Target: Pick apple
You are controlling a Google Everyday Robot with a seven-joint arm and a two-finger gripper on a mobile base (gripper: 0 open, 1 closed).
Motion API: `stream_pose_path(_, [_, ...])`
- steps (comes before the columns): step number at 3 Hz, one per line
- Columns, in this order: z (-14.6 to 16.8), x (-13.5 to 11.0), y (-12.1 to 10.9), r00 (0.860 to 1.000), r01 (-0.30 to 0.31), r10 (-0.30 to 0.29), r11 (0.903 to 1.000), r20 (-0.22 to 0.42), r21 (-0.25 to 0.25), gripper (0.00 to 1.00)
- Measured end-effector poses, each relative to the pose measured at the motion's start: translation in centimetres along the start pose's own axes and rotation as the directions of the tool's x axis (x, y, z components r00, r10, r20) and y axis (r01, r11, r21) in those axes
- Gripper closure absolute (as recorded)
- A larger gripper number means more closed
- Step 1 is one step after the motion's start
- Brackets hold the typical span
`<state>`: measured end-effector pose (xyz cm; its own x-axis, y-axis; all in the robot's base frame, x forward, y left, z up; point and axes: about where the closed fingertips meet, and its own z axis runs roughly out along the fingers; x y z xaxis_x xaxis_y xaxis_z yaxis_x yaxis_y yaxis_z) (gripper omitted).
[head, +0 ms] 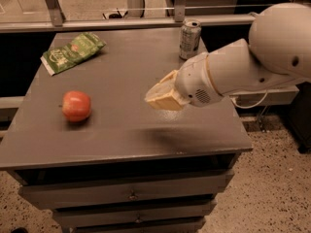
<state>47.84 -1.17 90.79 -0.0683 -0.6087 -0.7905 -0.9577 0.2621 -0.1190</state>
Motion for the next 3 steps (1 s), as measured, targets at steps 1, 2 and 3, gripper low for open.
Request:
stream_pose_path(1, [-1.49, 0.83, -0.58, 0.999, -0.021, 0.021, 0.9998, -0.024, 0.003, 0.66])
stream_pose_path(2, [-1.84, 1.81, -0.26, 0.999, -0.039, 0.039, 0.9991, -0.036, -0.015, 0.28])
stream_pose_path(3, [-1.94, 1.75, -0.37, 0.999, -0.035, 0.035, 0.9992, -0.03, -0.02, 0.05])
